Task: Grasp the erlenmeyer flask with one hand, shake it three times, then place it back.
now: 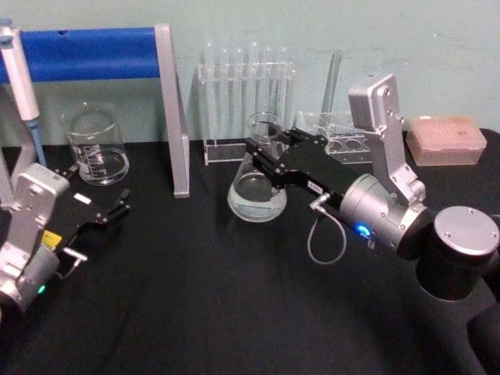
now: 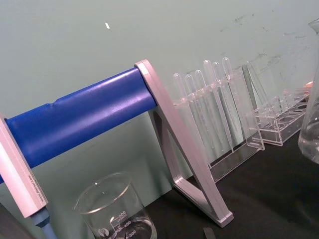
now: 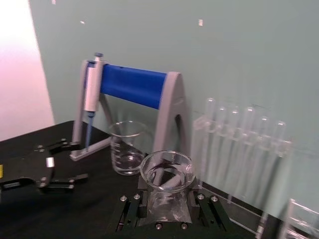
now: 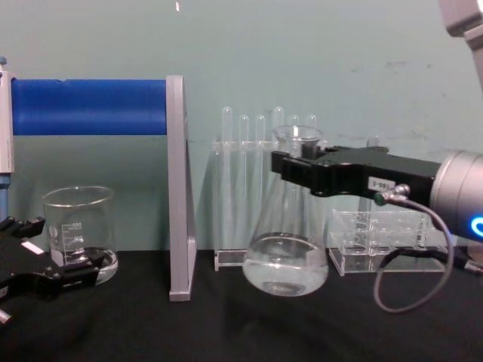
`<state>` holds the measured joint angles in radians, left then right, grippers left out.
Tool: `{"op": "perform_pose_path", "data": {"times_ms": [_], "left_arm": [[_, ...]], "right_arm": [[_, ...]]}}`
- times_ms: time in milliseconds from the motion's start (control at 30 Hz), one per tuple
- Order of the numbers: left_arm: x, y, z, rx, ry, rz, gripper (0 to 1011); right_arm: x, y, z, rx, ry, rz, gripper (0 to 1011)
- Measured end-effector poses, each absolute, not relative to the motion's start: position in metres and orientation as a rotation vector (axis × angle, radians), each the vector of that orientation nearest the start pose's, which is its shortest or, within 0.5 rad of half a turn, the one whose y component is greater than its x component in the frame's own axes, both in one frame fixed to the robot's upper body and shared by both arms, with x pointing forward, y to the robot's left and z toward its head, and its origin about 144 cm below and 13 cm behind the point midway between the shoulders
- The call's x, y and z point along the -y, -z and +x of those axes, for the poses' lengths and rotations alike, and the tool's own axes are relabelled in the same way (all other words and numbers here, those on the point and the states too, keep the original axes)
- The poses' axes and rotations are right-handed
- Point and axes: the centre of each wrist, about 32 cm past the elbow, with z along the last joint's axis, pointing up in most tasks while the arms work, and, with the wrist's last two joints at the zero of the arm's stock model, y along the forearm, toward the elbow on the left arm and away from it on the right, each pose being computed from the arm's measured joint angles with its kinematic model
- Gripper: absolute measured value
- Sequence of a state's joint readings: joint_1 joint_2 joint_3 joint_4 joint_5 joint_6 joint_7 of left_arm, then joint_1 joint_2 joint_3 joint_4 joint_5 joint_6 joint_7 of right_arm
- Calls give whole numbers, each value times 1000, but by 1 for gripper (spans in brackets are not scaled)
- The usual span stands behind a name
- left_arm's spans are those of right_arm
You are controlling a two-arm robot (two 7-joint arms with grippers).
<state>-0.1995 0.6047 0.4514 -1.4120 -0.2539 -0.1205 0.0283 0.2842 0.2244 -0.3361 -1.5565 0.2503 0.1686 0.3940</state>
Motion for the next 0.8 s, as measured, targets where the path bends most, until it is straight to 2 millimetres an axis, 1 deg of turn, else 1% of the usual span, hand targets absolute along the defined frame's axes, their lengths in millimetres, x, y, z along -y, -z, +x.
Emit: {"op": "perform_pose_path", "data": {"times_ms": [233, 400, 733, 800], "left_arm": [[-310, -1140, 489, 285, -1248, 304, 1001], [-310, -1140, 489, 285, -1248, 304, 1001], [-310, -1140, 489, 285, -1248, 304, 1001], [-310, -1140, 489, 285, -1248, 304, 1001]], "right_arm": [[189, -1220, 518, 46, 845, -20, 448], [197, -1221, 515, 48, 907, -14, 448], [228, -1222, 506, 51, 1144, -6, 448], [237, -1222, 503, 50, 1213, -7, 448]]}}
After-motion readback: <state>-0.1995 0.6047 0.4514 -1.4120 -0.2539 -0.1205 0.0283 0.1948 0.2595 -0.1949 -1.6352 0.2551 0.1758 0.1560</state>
